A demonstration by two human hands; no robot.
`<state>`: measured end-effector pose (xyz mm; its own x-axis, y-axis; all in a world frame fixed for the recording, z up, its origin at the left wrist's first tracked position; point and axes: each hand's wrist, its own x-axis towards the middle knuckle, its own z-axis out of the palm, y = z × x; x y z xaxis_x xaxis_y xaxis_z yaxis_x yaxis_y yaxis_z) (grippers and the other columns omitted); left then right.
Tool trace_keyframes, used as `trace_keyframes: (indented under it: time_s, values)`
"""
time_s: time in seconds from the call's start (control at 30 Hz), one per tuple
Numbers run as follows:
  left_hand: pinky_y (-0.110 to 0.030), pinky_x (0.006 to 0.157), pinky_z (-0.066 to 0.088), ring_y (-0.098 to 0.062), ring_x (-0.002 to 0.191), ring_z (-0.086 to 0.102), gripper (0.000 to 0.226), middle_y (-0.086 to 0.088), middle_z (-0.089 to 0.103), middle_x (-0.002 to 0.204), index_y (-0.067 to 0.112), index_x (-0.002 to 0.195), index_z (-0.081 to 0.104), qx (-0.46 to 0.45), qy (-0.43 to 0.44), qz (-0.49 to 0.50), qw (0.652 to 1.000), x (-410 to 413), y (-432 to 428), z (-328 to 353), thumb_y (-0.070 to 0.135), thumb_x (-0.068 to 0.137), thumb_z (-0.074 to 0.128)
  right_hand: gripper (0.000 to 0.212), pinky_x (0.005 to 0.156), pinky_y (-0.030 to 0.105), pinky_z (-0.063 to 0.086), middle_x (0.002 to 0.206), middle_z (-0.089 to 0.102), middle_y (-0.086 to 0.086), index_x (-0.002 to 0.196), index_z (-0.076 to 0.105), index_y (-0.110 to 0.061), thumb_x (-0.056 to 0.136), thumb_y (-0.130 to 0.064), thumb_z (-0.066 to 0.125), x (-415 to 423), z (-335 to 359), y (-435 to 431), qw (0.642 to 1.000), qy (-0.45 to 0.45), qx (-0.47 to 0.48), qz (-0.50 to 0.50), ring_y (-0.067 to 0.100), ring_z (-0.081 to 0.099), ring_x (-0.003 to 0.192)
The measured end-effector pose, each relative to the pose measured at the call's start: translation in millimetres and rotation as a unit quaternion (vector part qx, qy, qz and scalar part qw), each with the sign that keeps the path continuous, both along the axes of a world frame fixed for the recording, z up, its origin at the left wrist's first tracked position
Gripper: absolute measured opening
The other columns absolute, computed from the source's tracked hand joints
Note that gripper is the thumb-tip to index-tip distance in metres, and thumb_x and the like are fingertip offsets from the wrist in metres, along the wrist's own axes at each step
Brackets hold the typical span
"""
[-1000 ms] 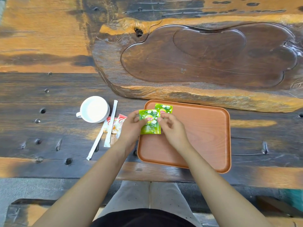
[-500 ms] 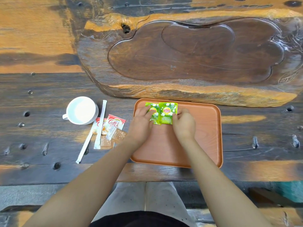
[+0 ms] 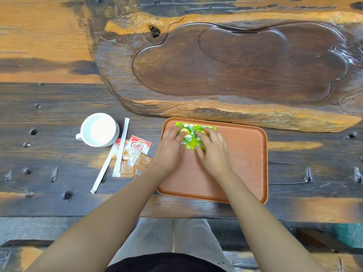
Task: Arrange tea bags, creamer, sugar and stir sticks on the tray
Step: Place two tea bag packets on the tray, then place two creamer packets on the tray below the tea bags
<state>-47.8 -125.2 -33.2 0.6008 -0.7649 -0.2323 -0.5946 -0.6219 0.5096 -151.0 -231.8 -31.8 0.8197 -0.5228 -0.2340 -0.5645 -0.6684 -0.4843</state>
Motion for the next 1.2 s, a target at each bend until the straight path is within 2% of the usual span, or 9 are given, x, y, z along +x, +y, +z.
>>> trace_keyframes:
  time_s: [0.23, 0.33, 0.4, 0.5, 0.67, 0.8, 0.9, 1.03, 1.2]
  values:
    - [-0.043, 0.108, 0.034, -0.034, 0.132, 0.035, 0.038, -0.017, 0.048, 0.137, 0.006, 0.122, 0.055, -0.029, 0.003, 0.014, 0.999, 0.2, 6.4, 6.3, 0.007, 0.084, 0.051, 0.046, 0.102, 0.043, 0.034, 0.128, 0.047, 0.011, 0.125, 0.053, -0.016, 0.081, -0.027, 0.061, 5.1, 9.5, -3.3, 0.999, 0.024, -0.018, 0.014, 0.031, 0.040, 0.119]
    - [-0.030, 0.103, 0.030, -0.029, 0.121, 0.043, 0.036, -0.015, 0.055, 0.130, 0.010, 0.114, 0.062, -0.067, -0.005, 0.037, 0.997, 5.3, 23.0, 14.4, 0.015, 0.084, 0.044, 0.044, 0.099, 0.042, 0.034, 0.124, 0.048, 0.012, 0.123, 0.052, -0.015, 0.081, -0.026, 0.060, 15.3, 19.1, 3.9, 1.000, 0.006, -0.027, 0.013, 0.031, 0.041, 0.116]
    - [-0.025, 0.099, 0.028, -0.023, 0.113, 0.043, 0.035, -0.016, 0.060, 0.123, 0.009, 0.106, 0.066, -0.095, -0.012, 0.094, 0.991, 9.5, 42.6, 22.2, 0.017, 0.083, 0.042, 0.039, 0.099, 0.043, 0.035, 0.120, 0.051, 0.013, 0.119, 0.054, -0.012, 0.082, -0.024, 0.059, 27.9, 25.4, 15.1, 0.999, -0.009, -0.023, 0.025, 0.032, 0.043, 0.113]
    - [-0.027, 0.098, 0.031, -0.031, 0.108, 0.052, 0.028, -0.015, 0.065, 0.113, 0.007, 0.101, 0.066, -0.103, -0.034, 0.223, 0.969, 15.6, 86.0, 25.1, 0.008, 0.081, 0.047, 0.030, 0.098, 0.042, 0.037, 0.113, 0.055, 0.013, 0.112, 0.057, -0.010, 0.086, -0.024, 0.056, 54.9, 30.0, 41.0, 0.996, -0.008, -0.012, 0.090, 0.032, 0.045, 0.110]
    - [-0.027, 0.090, 0.028, -0.037, 0.106, 0.051, 0.024, -0.018, 0.066, 0.106, 0.002, 0.101, 0.064, -0.035, -0.019, 0.396, 0.917, 30.7, 145.1, 7.5, 0.003, 0.080, 0.052, 0.034, 0.101, 0.039, 0.031, 0.119, 0.053, 0.009, 0.116, 0.053, -0.011, 0.088, -0.031, 0.054, 103.0, 25.4, 84.8, 0.982, 0.039, -0.021, 0.183, 0.029, 0.040, 0.117]
    - [-0.027, 0.090, 0.030, -0.035, 0.107, 0.050, 0.026, -0.016, 0.065, 0.106, 0.004, 0.105, 0.062, -0.006, 0.023, 0.399, 0.917, 42.3, 150.7, -1.2, 0.007, 0.081, 0.054, 0.045, 0.103, 0.040, 0.031, 0.126, 0.048, 0.011, 0.123, 0.046, -0.009, 0.086, -0.031, 0.059, 123.3, 16.1, 103.2, 0.979, 0.094, -0.028, 0.180, 0.030, 0.039, 0.120]
    - [-0.037, 0.093, 0.036, -0.034, 0.105, 0.050, 0.026, -0.017, 0.065, 0.102, 0.005, 0.103, 0.063, 0.003, 0.039, 0.397, 0.917, 48.9, 141.0, -1.3, 0.014, 0.080, 0.057, 0.050, 0.104, 0.042, 0.033, 0.131, 0.045, 0.015, 0.125, 0.042, -0.008, 0.083, -0.025, 0.064, 129.0, 12.1, 112.2, 0.983, 0.121, 0.008, 0.140, 0.032, 0.039, 0.123]
    - [-0.040, 0.091, 0.041, -0.030, 0.107, 0.051, 0.027, -0.015, 0.062, 0.103, 0.007, 0.104, 0.060, 0.009, 0.083, 0.446, 0.891, 52.7, 130.8, -0.6, 0.020, 0.080, 0.062, 0.055, 0.103, 0.041, 0.034, 0.131, 0.047, 0.015, 0.124, 0.039, -0.010, 0.078, -0.018, 0.069, 132.3, 10.4, 116.8, 0.984, 0.134, 0.074, 0.091, 0.033, 0.040, 0.123]
    - [-0.027, 0.066, 0.040, -0.021, 0.071, 0.058, 0.012, 0.000, 0.058, 0.065, 0.006, 0.087, 0.064, -0.016, 0.149, 0.465, 0.873, 52.5, 131.7, 5.8, 0.015, 0.081, 0.059, 0.043, 0.101, 0.038, 0.033, 0.125, 0.049, 0.012, 0.117, 0.048, -0.015, 0.078, -0.017, 0.065, 132.2, 6.2, 114.0, 0.978, 0.148, 0.103, 0.108, 0.031, 0.038, 0.120]
